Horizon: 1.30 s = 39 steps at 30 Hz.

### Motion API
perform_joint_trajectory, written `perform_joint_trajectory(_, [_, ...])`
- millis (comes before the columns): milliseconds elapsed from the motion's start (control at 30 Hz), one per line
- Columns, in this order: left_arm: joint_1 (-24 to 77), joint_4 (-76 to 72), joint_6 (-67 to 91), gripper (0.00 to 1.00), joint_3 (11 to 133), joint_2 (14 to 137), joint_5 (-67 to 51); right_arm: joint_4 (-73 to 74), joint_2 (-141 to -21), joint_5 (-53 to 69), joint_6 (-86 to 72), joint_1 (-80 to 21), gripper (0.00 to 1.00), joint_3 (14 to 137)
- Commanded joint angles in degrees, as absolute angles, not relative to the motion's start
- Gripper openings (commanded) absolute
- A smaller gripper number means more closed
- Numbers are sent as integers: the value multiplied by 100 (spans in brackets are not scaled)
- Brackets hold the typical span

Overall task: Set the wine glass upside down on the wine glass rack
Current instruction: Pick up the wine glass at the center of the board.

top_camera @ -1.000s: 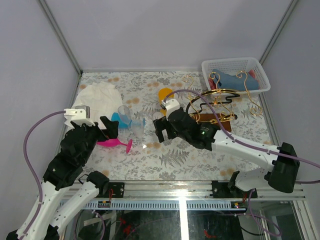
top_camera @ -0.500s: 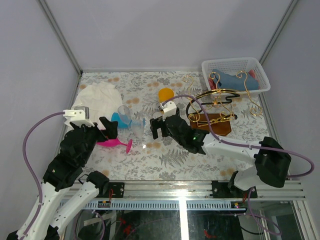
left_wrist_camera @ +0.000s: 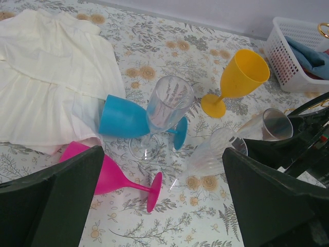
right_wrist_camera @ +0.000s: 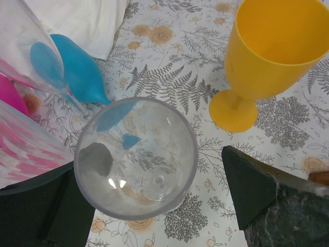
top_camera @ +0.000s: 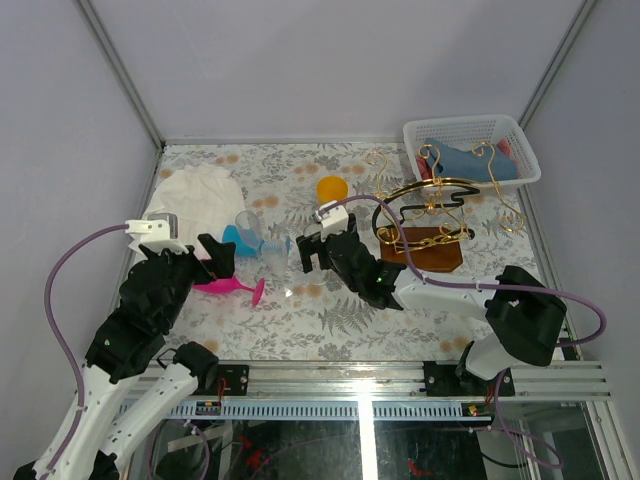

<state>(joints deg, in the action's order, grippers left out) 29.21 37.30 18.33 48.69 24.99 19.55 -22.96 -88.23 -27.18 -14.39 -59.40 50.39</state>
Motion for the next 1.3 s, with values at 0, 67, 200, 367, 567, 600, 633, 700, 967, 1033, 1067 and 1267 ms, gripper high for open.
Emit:
perform_joint_trajectory(0, [2878, 3556, 1819, 100, 4808, 2452, 2089, -2819, -8827, -2988, -1280, -5990, 98, 5089])
perform_joint_trajectory(67, [2846, 3553, 1810, 100, 4807, 2476, 2055, -2820, -8837, -2963, -1264, -5985, 97, 5100])
perform_joint_trajectory(200, [2777, 3540, 1794, 100, 4811, 2488, 2018, -2699, -8720, -2880, -1266, -5985, 99, 5106])
perform_joint_trajectory(367, [2663, 3494, 1753, 100, 4790, 2508, 1881, -2630, -8634, -2892, -1213, -5985, 96, 5081])
perform_joint_trajectory(567, [2572, 3480, 1731, 100, 4782, 2508, 1813, -2718, -8699, -2900, -1129, -5985, 83, 5080])
perform_joint_trajectory(600, [2567, 3480, 1731, 100, 4781, 2501, 1811, -2742, -8709, -2904, -1114, -5985, 80, 5086])
perform_joint_trajectory(633, [2559, 3476, 1724, 100, 4781, 2497, 1811, -2764, -8710, -2908, -1090, -5985, 78, 5081])
perform_joint_trajectory(700, [2549, 3480, 1723, 100, 4781, 2469, 1821, -2798, -8702, -2929, -1056, -5987, 73, 5080])
perform_joint_trajectory(967, [2545, 3446, 1764, 100, 4755, 2441, 1977, -2685, -8266, -2910, -903, -5990, 62, 4993])
perform_joint_trajectory(1033, [2540, 3408, 1783, 100, 4757, 2398, 1987, -2541, -8072, -2902, -848, -5985, 62, 5014])
perform_joint_trajectory(1067, [2540, 3376, 1776, 100, 4762, 2375, 1955, -2461, -7969, -2901, -822, -5985, 62, 5029])
perform_joint_trajectory(1267, [2542, 3256, 1978, 99, 5019, 2402, 1874, -1916, -7429, -2576, -612, -5986, 60, 5389])
